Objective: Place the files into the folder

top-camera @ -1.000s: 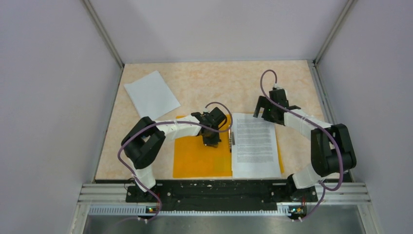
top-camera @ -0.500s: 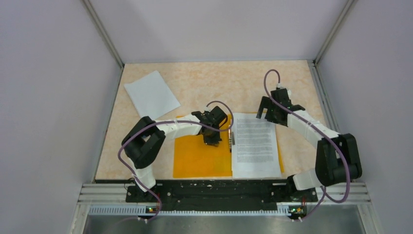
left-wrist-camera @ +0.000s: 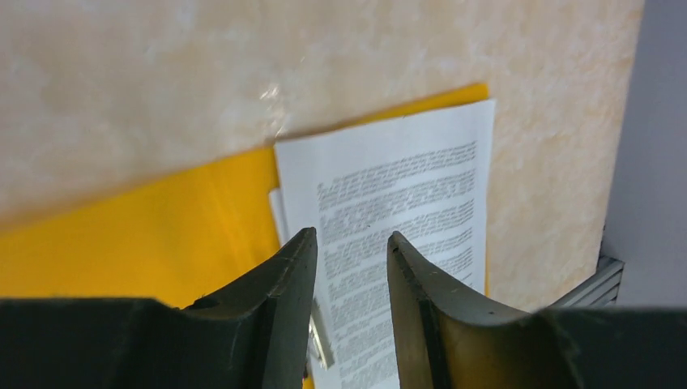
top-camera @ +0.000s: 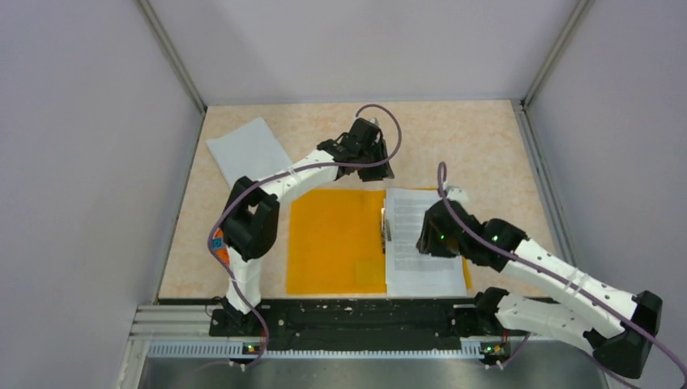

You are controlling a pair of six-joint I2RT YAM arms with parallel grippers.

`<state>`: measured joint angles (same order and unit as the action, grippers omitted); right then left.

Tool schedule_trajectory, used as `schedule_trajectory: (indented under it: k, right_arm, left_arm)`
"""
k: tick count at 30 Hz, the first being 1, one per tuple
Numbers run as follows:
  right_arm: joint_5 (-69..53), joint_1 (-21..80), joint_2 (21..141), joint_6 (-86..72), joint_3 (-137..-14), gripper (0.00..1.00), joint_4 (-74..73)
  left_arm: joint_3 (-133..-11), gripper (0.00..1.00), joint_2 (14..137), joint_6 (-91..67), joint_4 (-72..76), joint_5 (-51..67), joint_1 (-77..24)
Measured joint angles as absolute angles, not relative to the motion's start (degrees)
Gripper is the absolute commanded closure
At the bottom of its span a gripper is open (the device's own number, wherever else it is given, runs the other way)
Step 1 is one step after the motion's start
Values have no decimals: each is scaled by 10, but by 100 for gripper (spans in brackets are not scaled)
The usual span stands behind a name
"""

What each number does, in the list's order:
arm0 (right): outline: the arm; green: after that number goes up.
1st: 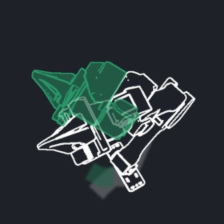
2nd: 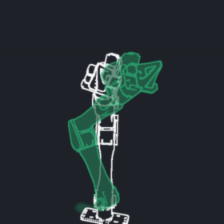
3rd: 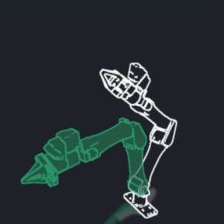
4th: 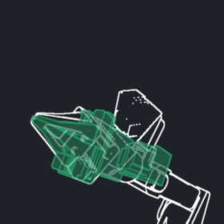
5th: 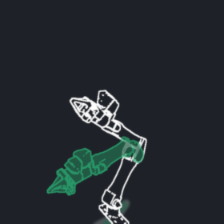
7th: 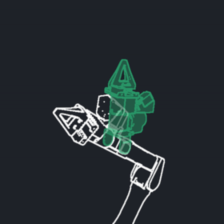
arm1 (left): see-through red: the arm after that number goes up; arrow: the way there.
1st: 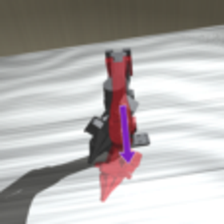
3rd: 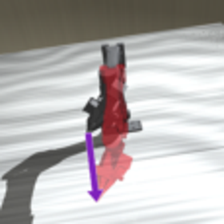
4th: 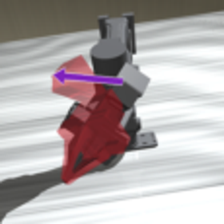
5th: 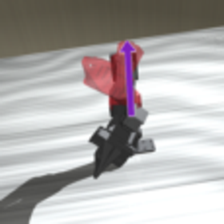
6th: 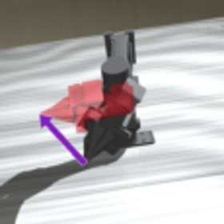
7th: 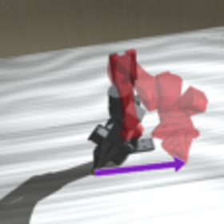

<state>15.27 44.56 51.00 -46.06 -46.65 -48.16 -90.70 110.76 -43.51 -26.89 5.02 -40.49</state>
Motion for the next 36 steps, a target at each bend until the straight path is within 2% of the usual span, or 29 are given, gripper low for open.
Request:
schedule_trajectory:
  k: [4,8,15,24,36]
  right_arm:
    - [164,582,525,-546,-454,79,-538]
    - [165,643,529,-608,-426,88,-569]
    - [149,700,537,-670,-341,91,-573]
    - [123,743,564,-708,-294,93,-518]
    - [184,750,588,-761,-248,92,-428]
  left_arm:
    - [-983,56,1189,-418,-225,87,-396]
    - [-1036,56,1258,-410,-199,125,-396]
    - [-1074,56,1322,-415,-161,166,-397]
    - [-1096,57,1356,-431,-131,192,-397]
    - [-1089,62,1368,-437,-119,208,-397]
